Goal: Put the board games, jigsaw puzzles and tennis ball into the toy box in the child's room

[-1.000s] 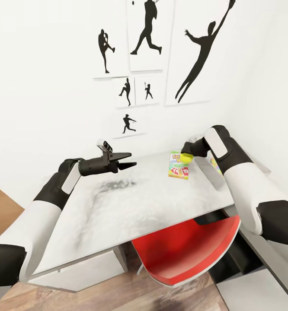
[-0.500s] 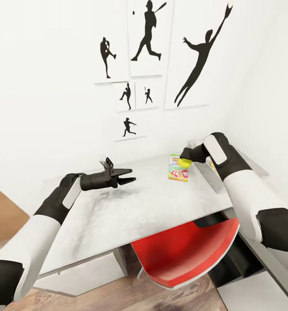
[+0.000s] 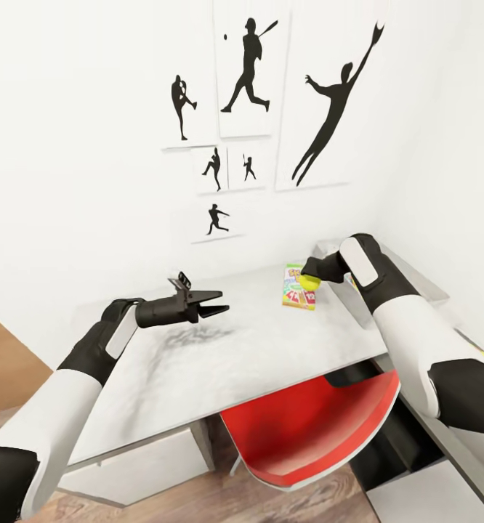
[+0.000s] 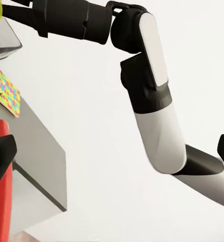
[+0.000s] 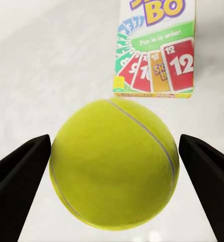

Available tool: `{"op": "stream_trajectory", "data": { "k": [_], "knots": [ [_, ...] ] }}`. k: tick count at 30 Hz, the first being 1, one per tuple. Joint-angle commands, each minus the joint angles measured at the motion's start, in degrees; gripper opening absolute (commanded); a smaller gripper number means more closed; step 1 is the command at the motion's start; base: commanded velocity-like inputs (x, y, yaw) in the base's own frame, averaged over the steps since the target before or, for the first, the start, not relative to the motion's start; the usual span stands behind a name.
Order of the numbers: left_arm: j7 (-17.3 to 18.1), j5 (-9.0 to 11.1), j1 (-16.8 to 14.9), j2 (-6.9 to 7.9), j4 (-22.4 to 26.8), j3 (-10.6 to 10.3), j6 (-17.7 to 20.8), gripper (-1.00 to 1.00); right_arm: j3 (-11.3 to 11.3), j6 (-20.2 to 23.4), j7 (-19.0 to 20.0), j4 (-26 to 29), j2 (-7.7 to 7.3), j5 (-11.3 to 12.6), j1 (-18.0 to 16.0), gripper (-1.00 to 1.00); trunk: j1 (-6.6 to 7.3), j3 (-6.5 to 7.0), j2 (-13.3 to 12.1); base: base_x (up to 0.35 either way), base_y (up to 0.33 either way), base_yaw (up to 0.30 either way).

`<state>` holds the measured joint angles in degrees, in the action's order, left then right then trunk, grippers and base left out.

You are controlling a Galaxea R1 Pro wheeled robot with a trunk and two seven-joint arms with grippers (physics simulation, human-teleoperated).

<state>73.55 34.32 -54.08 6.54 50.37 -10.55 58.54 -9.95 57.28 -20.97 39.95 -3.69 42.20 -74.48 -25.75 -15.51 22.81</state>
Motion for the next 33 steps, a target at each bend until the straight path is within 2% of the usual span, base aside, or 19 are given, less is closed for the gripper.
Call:
{"op": "stream_trajectory", "data": {
  "k": [1, 12, 33],
  "knots": [
    [0.3, 0.2, -0.1, 0.09, 0.0, -0.1, 0.4, 1.0, -0.2, -0.3, -0.5, 0.0, -0.04, 0.6, 0.1, -1.0, -0.04, -0.02, 0.1, 0.0, 0.0, 0.0],
    [0.4, 0.3, -0.1, 0.08, 0.1, -0.4, 0.4, 1.0, 1.4, -0.8, -0.5, 0.0, -0.01, 0.6, 1.2, -1.0, -0.04, 0.98, 0.1, 0.0, 0.0, 0.0],
    [0.6, 0.3, 0.0, -0.12, 0.3, -0.4, 0.4, 1.0, 1.6, -1.0, -0.5, 0.0, 0.0, 0.6, 1.6, -1.0, -0.04, 2.9, 0.1, 0.0, 0.0, 0.0]
  ]
}}
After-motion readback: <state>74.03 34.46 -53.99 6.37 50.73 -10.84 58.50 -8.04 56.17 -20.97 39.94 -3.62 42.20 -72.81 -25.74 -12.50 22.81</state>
